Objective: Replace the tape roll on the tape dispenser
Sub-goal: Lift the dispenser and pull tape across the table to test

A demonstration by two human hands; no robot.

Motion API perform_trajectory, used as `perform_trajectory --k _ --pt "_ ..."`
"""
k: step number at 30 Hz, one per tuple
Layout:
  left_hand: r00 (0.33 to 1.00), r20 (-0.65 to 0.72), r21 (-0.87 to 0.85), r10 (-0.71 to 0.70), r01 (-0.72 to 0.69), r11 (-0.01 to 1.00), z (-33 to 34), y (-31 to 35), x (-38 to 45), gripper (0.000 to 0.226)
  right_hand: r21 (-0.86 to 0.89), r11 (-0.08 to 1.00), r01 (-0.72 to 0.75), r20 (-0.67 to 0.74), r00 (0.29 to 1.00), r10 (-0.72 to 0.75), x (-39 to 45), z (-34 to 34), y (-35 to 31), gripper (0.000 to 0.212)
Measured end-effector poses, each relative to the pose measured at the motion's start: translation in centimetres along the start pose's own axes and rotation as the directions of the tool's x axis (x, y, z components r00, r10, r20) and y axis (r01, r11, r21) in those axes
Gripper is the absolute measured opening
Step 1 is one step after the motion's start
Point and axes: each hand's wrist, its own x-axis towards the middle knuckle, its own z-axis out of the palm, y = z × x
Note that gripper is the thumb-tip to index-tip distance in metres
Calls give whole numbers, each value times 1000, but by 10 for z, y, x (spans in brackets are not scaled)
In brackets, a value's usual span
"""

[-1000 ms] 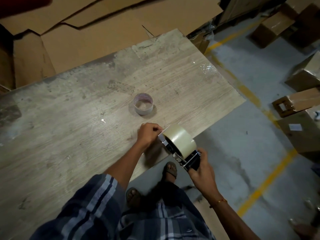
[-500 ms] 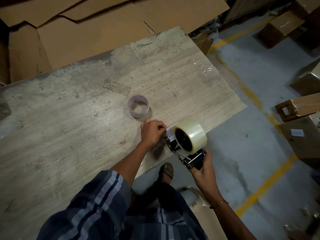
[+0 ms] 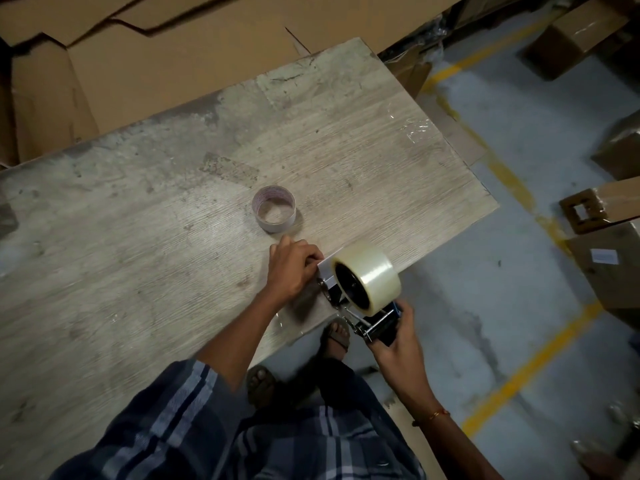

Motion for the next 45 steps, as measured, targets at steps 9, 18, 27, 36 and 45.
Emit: perform_trajectory --k 9,18,27,36,45 --pt "996 -48 220 75 -62 974 2 -1 -3 25 -21 1000 -16 -13 1000 16 2 12 -2 69" --pt "994 90 269 59 -81 960 5 -34 -7 77 48 987 -154 60 987 151 4 12 25 53" --pt "992 127 310 -26 -15 951 8 -20 -1 89 3 999 -45 113 993 44 4 9 34 36" --pt "997 34 427 -74 53 903 27 -10 -3 71 4 994 -105 170 980 103 6 6 31 25" --pt "995 95 356 22 -54 933 12 -9 -6 60 17 999 -29 146 989 26 13 1 15 66"
